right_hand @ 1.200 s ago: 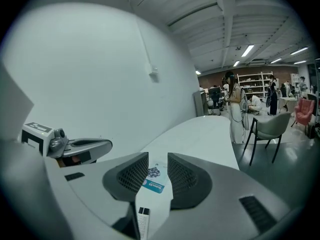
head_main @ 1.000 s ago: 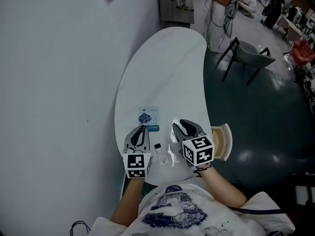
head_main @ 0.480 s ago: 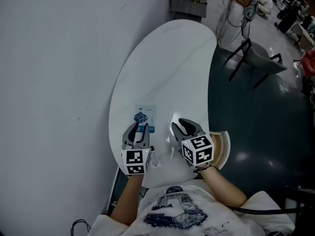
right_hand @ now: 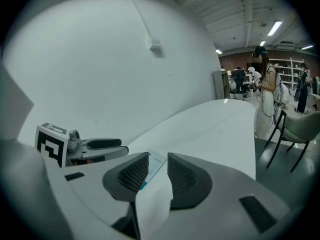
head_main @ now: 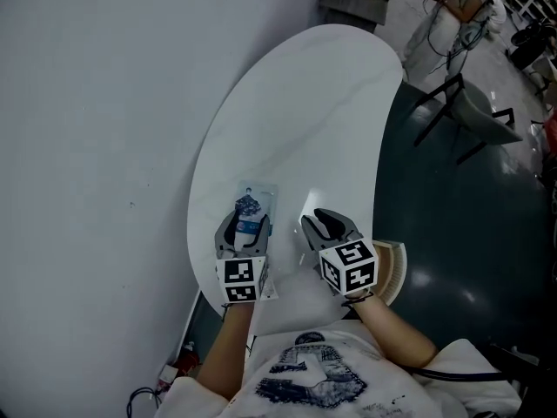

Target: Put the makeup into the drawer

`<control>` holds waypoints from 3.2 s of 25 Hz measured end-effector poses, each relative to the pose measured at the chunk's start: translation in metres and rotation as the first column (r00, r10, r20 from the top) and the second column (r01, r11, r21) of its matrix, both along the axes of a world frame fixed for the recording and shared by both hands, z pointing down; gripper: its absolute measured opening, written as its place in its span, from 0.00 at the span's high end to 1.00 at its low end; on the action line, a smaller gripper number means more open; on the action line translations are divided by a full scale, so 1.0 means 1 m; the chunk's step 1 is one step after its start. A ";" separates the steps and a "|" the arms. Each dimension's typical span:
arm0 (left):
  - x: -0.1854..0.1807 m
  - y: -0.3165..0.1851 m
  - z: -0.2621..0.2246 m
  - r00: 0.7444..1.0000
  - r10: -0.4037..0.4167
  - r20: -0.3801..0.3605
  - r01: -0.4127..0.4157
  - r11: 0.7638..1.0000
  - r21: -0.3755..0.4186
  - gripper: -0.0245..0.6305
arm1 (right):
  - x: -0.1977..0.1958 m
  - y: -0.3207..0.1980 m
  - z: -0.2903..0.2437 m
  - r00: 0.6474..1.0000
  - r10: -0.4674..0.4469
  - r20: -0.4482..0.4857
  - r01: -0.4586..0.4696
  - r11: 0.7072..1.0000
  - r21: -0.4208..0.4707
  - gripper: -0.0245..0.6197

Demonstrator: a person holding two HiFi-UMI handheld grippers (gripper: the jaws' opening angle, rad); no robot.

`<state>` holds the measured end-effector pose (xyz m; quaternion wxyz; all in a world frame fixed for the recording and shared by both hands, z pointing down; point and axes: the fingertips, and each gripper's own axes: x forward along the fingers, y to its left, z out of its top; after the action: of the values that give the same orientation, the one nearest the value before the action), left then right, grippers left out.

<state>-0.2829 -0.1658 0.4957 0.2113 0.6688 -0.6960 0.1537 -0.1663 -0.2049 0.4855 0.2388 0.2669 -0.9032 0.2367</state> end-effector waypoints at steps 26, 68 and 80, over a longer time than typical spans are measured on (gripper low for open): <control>-0.029 -0.019 0.106 0.995 -0.063 -0.082 0.044 0.977 -0.207 0.28 | -0.035 -0.020 0.051 0.996 -0.073 -0.044 0.069 0.994 -0.089 0.76; -0.019 -0.010 0.131 0.999 -0.046 0.006 0.046 0.955 -0.294 0.62 | -0.006 -0.019 0.054 0.998 0.000 -0.067 -0.007 0.995 -0.102 0.76; -0.022 -0.006 0.124 0.999 -0.032 0.039 0.041 0.959 -0.281 0.79 | 0.012 -0.012 0.042 0.997 0.043 -0.061 -0.048 0.995 -0.084 0.76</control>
<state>-0.3050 -0.1716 0.6193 0.2950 0.6163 -0.6828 0.2588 -0.1542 -0.2164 0.5276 0.2713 0.2839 -0.8784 0.2724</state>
